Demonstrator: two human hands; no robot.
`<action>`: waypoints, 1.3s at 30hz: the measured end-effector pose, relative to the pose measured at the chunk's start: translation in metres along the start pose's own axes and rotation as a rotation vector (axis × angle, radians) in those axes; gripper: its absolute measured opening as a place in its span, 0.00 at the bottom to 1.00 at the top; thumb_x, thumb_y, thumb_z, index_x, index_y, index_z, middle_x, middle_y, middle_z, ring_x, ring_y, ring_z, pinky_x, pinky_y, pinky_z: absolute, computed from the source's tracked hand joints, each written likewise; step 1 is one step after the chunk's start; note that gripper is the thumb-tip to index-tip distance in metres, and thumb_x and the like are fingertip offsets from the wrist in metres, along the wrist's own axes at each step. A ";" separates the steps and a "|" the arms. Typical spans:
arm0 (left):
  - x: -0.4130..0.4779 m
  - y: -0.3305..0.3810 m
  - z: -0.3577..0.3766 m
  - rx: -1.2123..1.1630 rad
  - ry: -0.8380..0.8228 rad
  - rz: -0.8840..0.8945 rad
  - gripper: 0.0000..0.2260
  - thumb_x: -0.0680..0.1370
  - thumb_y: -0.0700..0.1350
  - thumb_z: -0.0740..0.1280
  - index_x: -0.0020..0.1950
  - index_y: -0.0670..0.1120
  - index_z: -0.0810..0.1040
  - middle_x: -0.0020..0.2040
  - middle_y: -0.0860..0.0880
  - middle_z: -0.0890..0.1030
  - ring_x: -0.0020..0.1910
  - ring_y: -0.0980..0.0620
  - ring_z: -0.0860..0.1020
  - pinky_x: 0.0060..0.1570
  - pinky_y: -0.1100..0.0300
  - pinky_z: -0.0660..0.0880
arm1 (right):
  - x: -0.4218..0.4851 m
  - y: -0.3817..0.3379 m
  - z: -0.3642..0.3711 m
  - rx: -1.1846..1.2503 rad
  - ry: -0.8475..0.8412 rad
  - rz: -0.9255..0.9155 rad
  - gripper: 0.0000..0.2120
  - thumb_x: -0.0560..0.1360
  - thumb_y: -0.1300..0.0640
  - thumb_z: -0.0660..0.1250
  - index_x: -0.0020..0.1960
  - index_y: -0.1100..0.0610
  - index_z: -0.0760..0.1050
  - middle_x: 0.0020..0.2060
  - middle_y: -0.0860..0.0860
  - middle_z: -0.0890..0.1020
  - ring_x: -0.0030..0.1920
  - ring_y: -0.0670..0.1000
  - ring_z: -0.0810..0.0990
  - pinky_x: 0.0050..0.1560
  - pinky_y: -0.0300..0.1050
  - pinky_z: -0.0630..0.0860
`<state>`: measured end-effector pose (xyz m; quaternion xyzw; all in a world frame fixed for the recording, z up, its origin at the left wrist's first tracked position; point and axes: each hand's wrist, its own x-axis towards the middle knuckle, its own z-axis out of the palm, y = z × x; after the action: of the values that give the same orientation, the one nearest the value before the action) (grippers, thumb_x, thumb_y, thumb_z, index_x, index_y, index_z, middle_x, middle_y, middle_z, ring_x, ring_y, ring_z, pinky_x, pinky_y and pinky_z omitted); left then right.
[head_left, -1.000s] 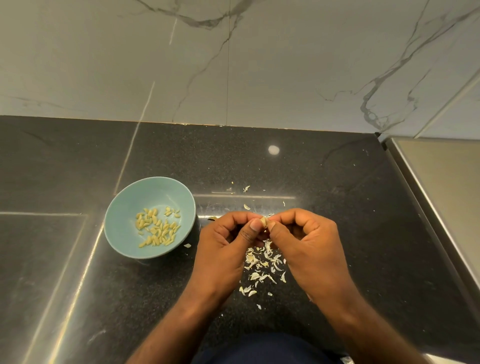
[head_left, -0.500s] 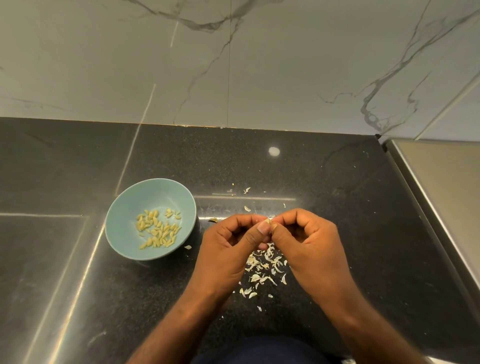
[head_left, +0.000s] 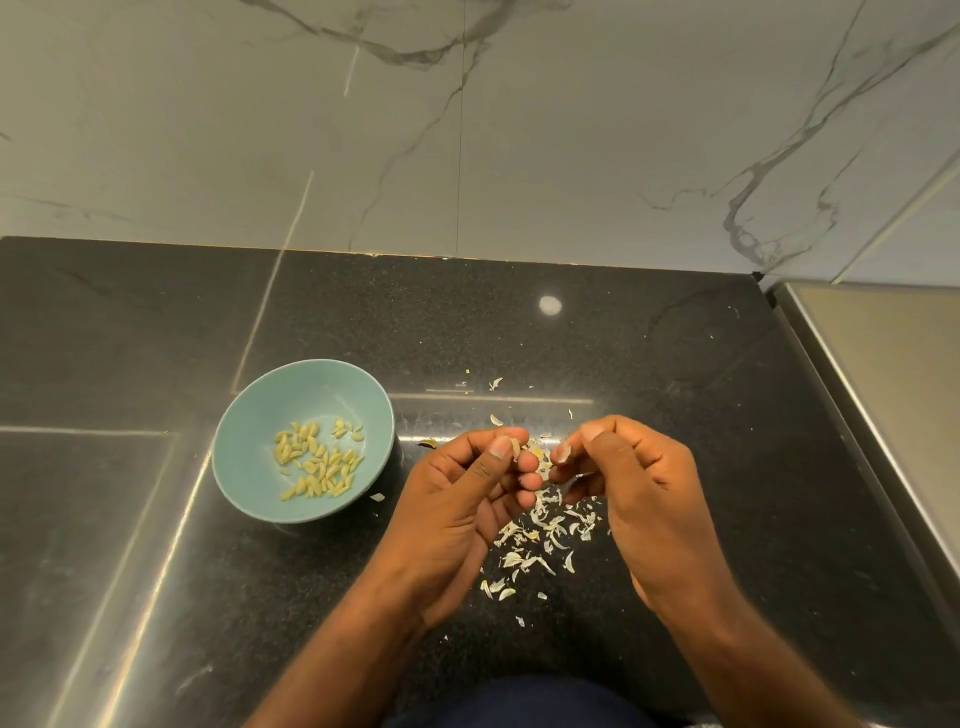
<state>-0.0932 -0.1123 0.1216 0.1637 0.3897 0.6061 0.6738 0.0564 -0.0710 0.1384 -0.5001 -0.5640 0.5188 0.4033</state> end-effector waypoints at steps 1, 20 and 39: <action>0.000 0.000 0.000 -0.030 -0.001 -0.017 0.12 0.77 0.39 0.65 0.58 0.35 0.79 0.42 0.43 0.81 0.39 0.52 0.79 0.39 0.63 0.79 | 0.001 0.002 -0.002 -0.102 0.001 -0.014 0.13 0.80 0.50 0.67 0.39 0.54 0.82 0.35 0.52 0.84 0.36 0.50 0.81 0.37 0.43 0.78; -0.009 -0.003 -0.002 0.803 0.067 0.374 0.05 0.75 0.47 0.71 0.49 0.51 0.84 0.42 0.55 0.86 0.43 0.57 0.84 0.45 0.64 0.80 | -0.001 0.003 0.000 -0.067 -0.140 -0.008 0.06 0.70 0.55 0.74 0.47 0.52 0.85 0.39 0.51 0.86 0.41 0.49 0.85 0.44 0.46 0.81; -0.007 -0.006 -0.010 0.931 0.132 0.469 0.03 0.75 0.45 0.72 0.41 0.51 0.81 0.36 0.55 0.82 0.36 0.56 0.81 0.36 0.65 0.77 | 0.000 0.008 0.011 0.319 -0.194 0.255 0.12 0.69 0.58 0.71 0.51 0.63 0.83 0.39 0.57 0.85 0.39 0.51 0.82 0.39 0.40 0.80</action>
<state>-0.0957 -0.1225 0.1132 0.4902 0.6124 0.5123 0.3497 0.0465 -0.0730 0.1288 -0.4448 -0.4431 0.6941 0.3522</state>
